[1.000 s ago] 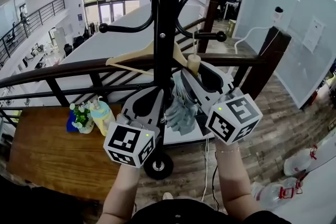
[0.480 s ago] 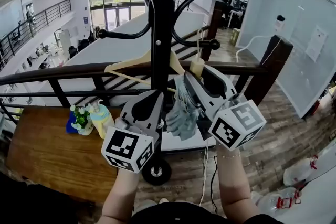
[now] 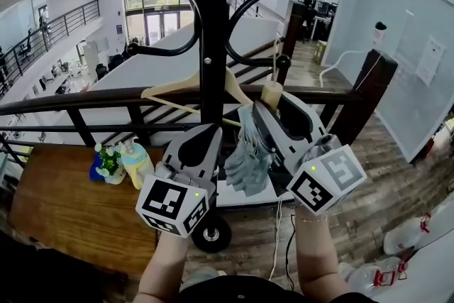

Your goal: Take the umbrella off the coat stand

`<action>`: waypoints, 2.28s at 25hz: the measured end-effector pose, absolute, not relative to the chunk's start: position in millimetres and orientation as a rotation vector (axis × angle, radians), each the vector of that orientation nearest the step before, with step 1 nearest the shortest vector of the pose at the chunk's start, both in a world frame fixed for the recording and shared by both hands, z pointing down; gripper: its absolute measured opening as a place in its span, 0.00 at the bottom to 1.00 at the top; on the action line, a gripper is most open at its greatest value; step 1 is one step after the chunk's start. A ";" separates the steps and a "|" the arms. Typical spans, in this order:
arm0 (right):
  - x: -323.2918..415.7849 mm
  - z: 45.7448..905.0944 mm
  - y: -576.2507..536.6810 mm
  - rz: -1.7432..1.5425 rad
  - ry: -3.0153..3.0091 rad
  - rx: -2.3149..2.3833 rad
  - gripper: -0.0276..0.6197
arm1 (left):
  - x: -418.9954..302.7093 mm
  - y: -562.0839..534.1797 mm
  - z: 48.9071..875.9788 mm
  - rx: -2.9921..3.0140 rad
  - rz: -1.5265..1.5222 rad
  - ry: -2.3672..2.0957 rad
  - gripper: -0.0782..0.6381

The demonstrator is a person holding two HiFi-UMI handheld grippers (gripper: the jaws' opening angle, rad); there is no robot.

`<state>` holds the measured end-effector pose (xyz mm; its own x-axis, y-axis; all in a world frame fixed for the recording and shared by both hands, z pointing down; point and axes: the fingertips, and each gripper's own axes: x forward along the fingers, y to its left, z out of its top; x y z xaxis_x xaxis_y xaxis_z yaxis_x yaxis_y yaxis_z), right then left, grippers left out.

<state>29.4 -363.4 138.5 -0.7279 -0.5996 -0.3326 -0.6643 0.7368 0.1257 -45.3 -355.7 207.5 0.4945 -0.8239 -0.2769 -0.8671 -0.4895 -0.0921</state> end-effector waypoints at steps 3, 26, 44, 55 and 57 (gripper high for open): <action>33.3 133.7 -360.2 0.371 2.660 -1.019 0.27 | -43.0 -356.3 205.8 -2.523 0.294 1.440 0.13; 59.8 176.7 -338.4 0.250 2.615 -1.208 0.27 | -41.4 -332.6 236.0 -2.643 0.201 1.393 0.13; 44.3 264.6 -314.8 0.071 2.693 -1.283 0.27 | -50.7 -310.9 281.9 -2.742 0.106 1.386 0.13; 34.8 283.6 -309.3 0.034 2.722 -1.296 0.27 | -54.2 -307.0 295.6 -2.768 0.062 1.387 0.13; 34.6 285.2 -308.8 0.031 2.726 -1.297 0.27 | -55.0 -306.9 295.3 -2.768 0.062 1.390 0.13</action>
